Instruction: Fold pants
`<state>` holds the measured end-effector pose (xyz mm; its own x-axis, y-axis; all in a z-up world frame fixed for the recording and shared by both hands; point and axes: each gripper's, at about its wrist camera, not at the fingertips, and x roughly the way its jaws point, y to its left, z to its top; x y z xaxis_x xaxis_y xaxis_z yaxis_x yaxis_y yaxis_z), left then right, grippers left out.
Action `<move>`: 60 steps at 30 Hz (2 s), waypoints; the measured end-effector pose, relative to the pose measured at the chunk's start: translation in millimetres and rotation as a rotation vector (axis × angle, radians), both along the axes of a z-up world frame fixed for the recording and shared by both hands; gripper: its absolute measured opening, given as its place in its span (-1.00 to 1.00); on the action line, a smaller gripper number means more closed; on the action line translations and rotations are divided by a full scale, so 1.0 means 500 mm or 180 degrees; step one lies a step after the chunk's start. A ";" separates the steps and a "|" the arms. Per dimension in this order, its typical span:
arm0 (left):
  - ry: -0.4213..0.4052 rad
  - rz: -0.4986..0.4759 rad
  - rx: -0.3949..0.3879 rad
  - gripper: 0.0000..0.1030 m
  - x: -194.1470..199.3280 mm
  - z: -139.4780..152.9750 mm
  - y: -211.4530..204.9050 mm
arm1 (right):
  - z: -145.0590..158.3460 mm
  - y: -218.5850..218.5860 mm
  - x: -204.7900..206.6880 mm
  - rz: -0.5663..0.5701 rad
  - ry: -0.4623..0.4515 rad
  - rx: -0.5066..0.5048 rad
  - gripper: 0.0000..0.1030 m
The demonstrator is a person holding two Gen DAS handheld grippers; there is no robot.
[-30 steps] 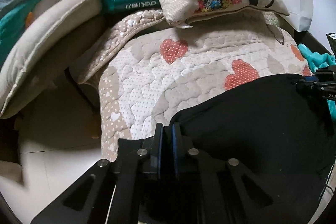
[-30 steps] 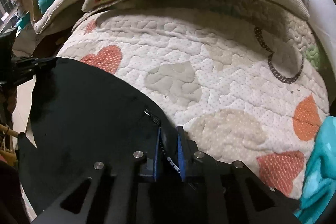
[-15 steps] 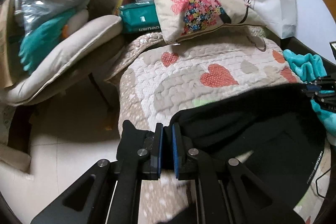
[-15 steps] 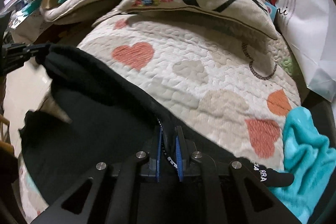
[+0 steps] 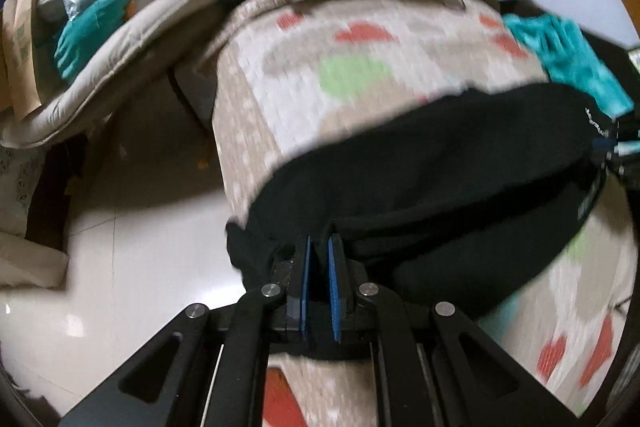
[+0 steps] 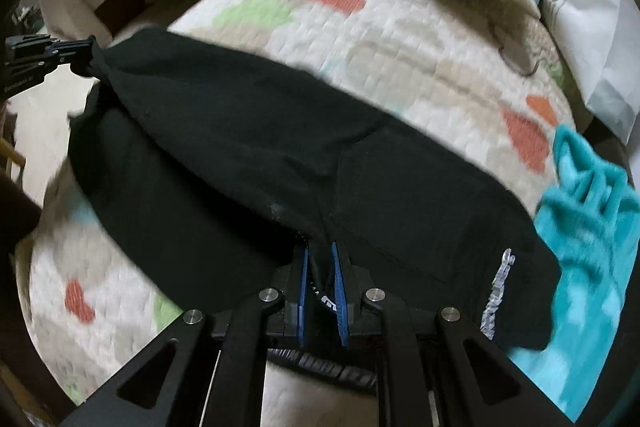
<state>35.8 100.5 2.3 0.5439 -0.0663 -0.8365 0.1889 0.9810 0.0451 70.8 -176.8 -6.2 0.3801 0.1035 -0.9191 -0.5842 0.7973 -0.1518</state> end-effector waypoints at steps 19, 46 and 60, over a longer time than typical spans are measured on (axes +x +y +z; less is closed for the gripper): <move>0.0234 0.0612 -0.0321 -0.72 -0.092 0.013 0.145 | -0.039 -0.007 -0.101 0.0067 0.0128 -0.0626 0.14; 0.0233 0.1161 -0.0999 -0.43 0.075 -0.010 0.061 | 0.011 0.098 0.041 -0.0688 -0.0248 0.0684 0.15; 0.0377 0.0967 -0.1047 -0.41 0.123 -0.029 -0.017 | -0.042 0.147 0.259 -0.0706 -0.0343 0.0546 0.32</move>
<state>97.4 92.2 -12.2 0.4817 -0.1911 -0.8552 -0.1241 0.9512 -0.2824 200.1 -103.5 -27.2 0.5053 0.1574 -0.8485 -0.3808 0.9230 -0.0555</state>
